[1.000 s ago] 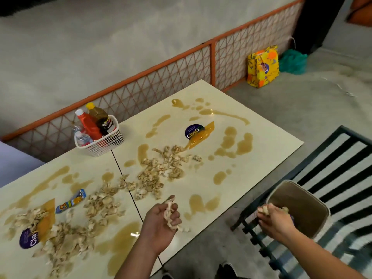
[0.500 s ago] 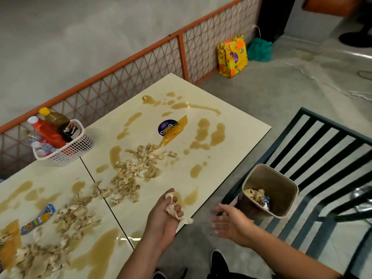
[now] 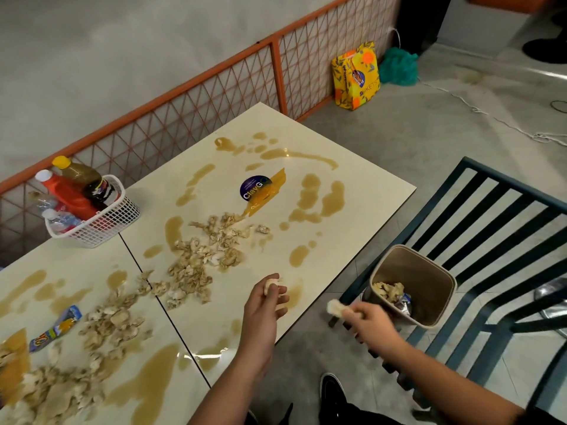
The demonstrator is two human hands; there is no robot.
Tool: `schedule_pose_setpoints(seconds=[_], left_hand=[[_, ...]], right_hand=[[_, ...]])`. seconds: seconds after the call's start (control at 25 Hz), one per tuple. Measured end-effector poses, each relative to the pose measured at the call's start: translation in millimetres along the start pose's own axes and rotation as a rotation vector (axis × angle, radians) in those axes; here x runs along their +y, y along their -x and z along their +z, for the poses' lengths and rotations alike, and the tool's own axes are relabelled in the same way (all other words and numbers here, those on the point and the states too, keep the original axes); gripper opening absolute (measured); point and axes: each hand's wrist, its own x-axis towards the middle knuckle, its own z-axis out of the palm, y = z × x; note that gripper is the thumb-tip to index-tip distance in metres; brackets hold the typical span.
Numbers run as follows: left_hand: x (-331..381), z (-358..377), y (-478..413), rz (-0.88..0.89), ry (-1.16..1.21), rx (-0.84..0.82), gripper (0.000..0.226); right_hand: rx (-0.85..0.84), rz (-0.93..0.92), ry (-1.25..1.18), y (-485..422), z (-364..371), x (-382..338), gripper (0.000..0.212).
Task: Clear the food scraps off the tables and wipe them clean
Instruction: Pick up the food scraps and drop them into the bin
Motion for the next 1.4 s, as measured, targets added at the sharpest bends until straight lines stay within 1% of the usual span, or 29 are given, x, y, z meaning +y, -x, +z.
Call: schedule_pose_setpoints(seconds=[0.08,0.16,0.2,0.28,0.32,0.4,0.48,0.64,0.8,0.88,0.96,1.04,1.08,1.16,1.24,1.32,1.4], left_hand=[[-2,-6,-3,-0.06,0.03,0.002,0.02],[-5,-10,-4,-0.11,0.03,0.01,0.02],[-5,-10,-4,-0.124,0.025,0.009,0.019],[-3,-8,-6,-0.123,0.019,-0.004,0.02],[-2,-6,-6,-0.117,0.009,-0.012,0.02],[1,-2,-8,-0.097,-0.051,-0.022,0.022],[1,3,-8,-0.056,-0.157,-0.036,0.024],[1,11,-7,0.014,-0.348,-0.11,0.022],[-2,16,-10,0.085,-0.46,-0.143,0.014],[0,20,-9,0.134,-0.488,-0.115,0.015],[6,22,-9,0.169,-0.54,-0.049,0.021],[12,20,-8,0.212,-0.614,0.004,0.023],[13,20,-8,0.238,-0.644,0.007,0.023],[12,18,-7,0.267,-0.689,-0.046,0.023],[9,16,-8,0.215,-0.701,-0.152,0.023],[8,8,-11,0.099,-0.647,-0.238,0.018],[12,-5,-15,0.015,-0.544,-0.199,0.008]], right_hand=[[0.177,0.143,-0.016,-25,-38,28,0.018],[0.316,0.27,-0.115,-50,-75,49,0.022],[0.347,0.306,-0.195,-59,-90,54,0.024],[0.332,0.368,-0.378,-73,-108,55,0.027],[0.299,0.413,-0.439,-76,-110,53,0.029],[0.192,0.493,-0.457,-75,-102,44,0.03],[0.06,0.501,-0.455,-66,-80,30,0.029],[-0.207,0.387,-0.437,-34,-19,-10,0.035],[-0.482,0.219,-0.644,-4,17,-59,0.045],[-0.522,0.115,-0.735,8,20,-82,0.039],[-0.481,0.027,-0.753,14,18,-96,0.029],[-0.437,-0.033,-0.711,15,16,-99,0.024],[-0.42,-0.052,-0.686,15,14,-98,0.022],[-0.374,-0.079,-0.627,14,13,-93,0.02],[-0.317,-0.074,-0.562,11,16,-87,0.022],[-0.242,-0.021,-0.556,3,16,-77,0.024],[-0.098,0.059,-0.616,-11,6,-62,0.027]])
